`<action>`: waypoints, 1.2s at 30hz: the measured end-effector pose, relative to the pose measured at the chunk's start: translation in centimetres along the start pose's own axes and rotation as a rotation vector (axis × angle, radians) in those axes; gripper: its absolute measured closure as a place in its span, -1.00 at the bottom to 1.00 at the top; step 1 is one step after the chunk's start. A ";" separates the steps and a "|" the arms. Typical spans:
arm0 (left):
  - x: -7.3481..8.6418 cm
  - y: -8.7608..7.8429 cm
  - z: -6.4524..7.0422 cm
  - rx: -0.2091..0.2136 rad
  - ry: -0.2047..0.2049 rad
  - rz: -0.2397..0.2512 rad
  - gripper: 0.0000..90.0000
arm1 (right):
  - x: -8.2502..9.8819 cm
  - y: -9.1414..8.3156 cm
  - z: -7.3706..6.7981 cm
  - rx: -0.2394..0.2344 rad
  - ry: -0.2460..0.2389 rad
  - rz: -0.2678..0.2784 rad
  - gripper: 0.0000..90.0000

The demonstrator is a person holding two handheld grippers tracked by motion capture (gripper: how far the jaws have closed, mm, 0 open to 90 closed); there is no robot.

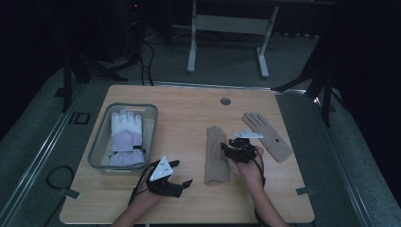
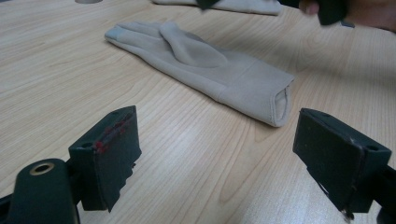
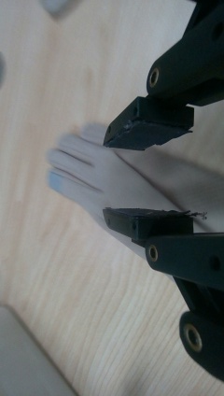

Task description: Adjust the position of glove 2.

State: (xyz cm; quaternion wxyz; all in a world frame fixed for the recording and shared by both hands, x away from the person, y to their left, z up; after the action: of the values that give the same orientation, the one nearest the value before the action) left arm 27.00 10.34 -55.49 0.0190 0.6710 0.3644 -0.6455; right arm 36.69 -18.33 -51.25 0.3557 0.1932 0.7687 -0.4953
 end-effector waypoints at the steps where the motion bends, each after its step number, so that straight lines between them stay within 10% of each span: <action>1: 0.0 0.0 0.0 -0.002 0.001 -0.001 -0.67 | -0.3 -0.4 0.4 -0.003 -0.017 0.010 0.30; 10: 0.0 -0.1 -0.1 -0.002 -0.002 0.000 -0.67 | -1.7 -2.8 4.0 -0.014 -0.074 0.051 0.13; 19: 0.0 0.0 0.0 0.004 0.003 0.002 -0.67 | -3.2 -4.4 10.7 0.039 -0.061 0.076 0.12; 36: 0.1 0.1 0.0 0.021 -0.007 0.009 -0.67 | -4.0 -1.1 17.4 0.114 -0.033 -0.016 0.24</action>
State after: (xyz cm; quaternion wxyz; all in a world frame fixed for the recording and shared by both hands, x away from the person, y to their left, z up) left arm 27.05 10.31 -55.67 0.0159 0.6703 0.3545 -0.6517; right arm 44.84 -34.25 -52.05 0.3526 0.1987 0.7348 -0.5444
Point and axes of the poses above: each handheld gripper's, and its own axes: y roughly forward along the jaws, x roughly out of its underside, z roughly to its right, the point moved 1 cm from there along y, roughly forward along the jaws, and after that the axes turned 14 degrees about y, right-handed, at the moved point
